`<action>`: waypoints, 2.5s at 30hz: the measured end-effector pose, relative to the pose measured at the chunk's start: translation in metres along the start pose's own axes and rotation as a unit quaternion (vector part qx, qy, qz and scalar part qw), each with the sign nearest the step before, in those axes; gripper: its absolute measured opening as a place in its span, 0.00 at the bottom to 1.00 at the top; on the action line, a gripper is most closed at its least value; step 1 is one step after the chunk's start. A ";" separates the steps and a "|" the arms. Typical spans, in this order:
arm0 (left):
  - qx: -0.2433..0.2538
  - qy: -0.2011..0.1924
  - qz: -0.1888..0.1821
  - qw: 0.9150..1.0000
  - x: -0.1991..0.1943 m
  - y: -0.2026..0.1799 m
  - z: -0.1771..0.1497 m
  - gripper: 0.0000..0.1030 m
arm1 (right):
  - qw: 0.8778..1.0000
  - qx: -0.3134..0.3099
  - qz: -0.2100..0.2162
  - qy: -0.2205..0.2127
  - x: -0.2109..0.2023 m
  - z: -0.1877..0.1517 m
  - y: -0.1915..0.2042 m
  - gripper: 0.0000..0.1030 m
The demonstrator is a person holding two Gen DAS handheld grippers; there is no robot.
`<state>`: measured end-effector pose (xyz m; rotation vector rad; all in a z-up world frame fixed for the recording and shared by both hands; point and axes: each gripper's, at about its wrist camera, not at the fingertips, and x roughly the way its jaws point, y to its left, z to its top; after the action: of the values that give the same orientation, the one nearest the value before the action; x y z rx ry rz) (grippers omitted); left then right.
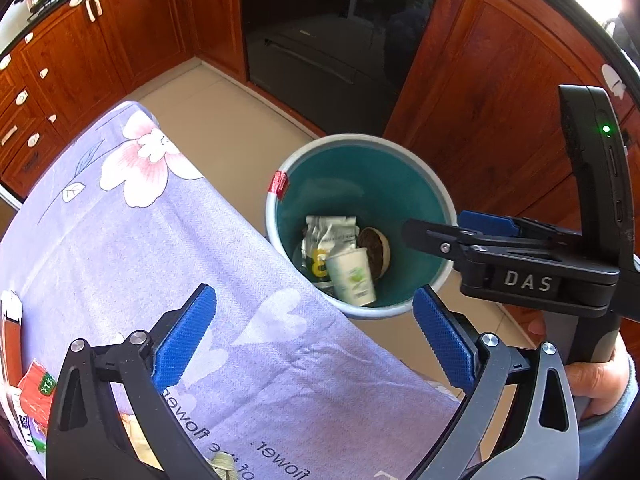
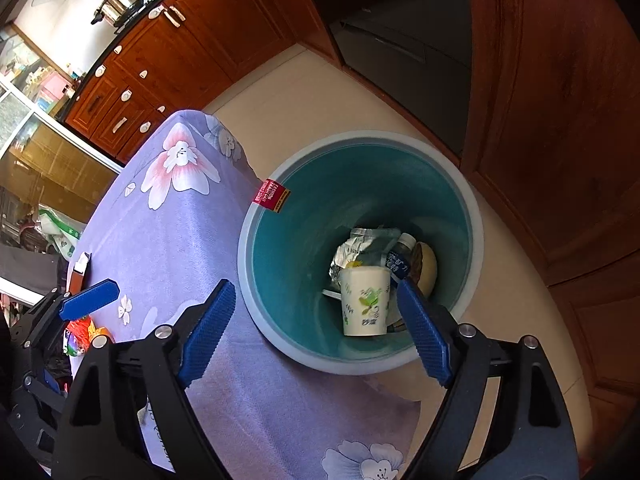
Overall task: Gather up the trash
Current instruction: 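Open the left tool to drop the snack bag while the right tool releases the cup, then move both tools back over the table toward the orange peels, then grasp the orange peels with the right tool while the left tool grasps the pale melon rind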
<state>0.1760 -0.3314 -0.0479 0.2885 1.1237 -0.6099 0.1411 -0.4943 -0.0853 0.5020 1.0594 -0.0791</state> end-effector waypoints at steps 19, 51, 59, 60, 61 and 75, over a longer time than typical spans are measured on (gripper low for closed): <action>-0.021 -0.042 0.002 0.999 -0.061 0.015 -0.032 0.96 | 1.000 -0.011 0.005 -0.008 -0.043 -0.025 0.040 0.86; -0.136 -0.036 0.104 0.985 -0.100 0.181 -0.200 0.96 | 0.985 -0.144 0.046 0.083 0.006 -0.099 0.202 0.86; -0.131 -0.021 0.101 0.986 -0.084 0.184 -0.202 0.96 | 0.978 -0.194 0.066 0.043 0.008 -0.097 0.239 0.84; -0.133 -0.020 0.099 0.986 -0.082 0.185 -0.202 0.96 | 0.976 -0.202 0.071 0.035 0.007 -0.098 0.246 0.80; -0.134 -0.019 0.097 0.986 -0.081 0.185 -0.203 0.96 | 0.975 -0.208 0.075 0.034 0.007 -0.098 0.252 0.66; -0.152 -0.010 0.077 0.985 -0.075 0.195 -0.214 0.96 | 0.957 -0.251 0.099 0.102 0.034 -0.121 0.267 0.27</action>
<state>0.1081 -0.0426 -0.0863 0.1034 1.1465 -0.2983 0.1394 -0.2001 -0.0661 0.1516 1.1746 0.4208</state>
